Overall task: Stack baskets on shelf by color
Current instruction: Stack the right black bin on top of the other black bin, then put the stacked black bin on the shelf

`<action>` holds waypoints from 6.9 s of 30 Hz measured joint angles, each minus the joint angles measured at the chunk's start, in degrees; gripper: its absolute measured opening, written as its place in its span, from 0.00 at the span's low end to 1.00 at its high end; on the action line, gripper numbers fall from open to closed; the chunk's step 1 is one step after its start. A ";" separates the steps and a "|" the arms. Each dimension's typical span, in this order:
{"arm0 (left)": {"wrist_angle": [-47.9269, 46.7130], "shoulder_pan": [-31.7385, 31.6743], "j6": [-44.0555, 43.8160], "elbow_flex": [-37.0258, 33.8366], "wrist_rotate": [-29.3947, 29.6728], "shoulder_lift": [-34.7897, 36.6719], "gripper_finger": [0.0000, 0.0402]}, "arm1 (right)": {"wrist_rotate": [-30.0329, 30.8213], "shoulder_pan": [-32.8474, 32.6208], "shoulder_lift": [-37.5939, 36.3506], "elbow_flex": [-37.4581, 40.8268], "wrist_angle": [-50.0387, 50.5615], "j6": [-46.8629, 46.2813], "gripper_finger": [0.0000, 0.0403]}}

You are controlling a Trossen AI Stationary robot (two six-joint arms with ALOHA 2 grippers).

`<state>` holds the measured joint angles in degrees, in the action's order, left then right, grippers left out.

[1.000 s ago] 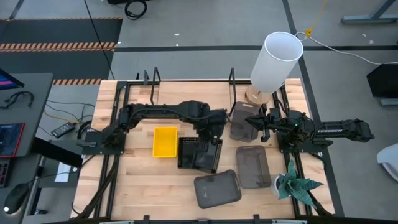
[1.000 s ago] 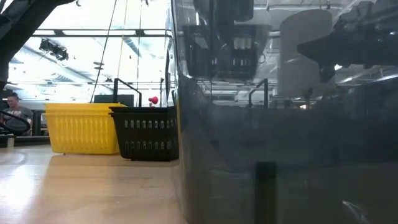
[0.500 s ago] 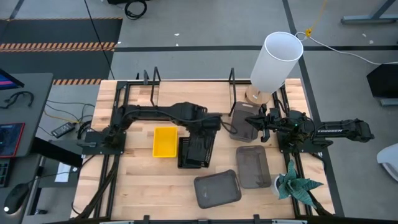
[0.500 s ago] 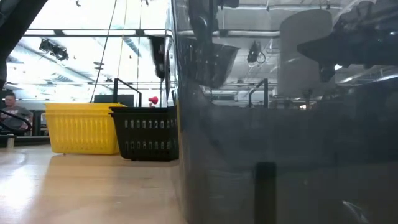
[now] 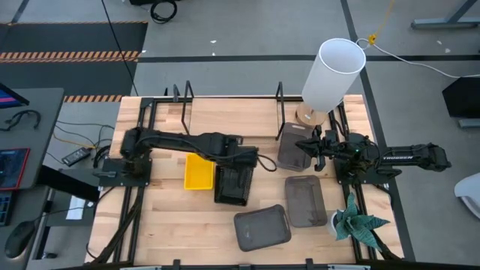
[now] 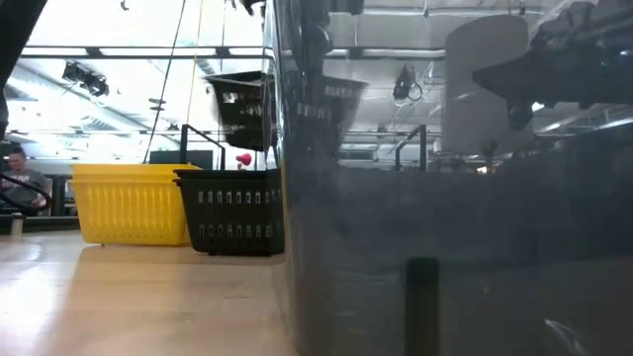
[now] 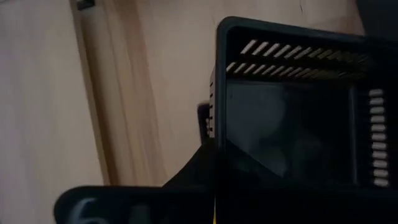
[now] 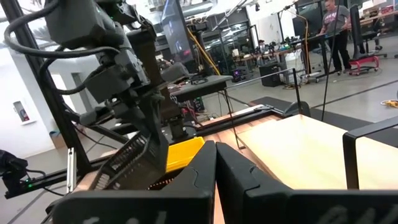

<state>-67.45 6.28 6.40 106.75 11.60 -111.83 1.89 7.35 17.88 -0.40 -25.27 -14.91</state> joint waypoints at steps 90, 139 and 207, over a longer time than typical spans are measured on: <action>18.24 17.62 -17.45 -21.00 1.26 -3.69 0.34 | -0.04 0.00 0.10 0.00 -0.40 0.01 0.03; 5.10 -24.38 7.99 -21.00 8.11 10.29 0.09 | -0.02 0.00 0.10 0.00 -0.45 0.00 0.03; 0.26 -27.94 -1.41 -21.00 3.48 10.25 0.36 | -0.02 0.00 0.12 0.00 -0.45 0.01 0.03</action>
<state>-67.20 -21.66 4.99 85.76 15.08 -101.58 1.87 7.35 18.00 -0.40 -25.71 -14.90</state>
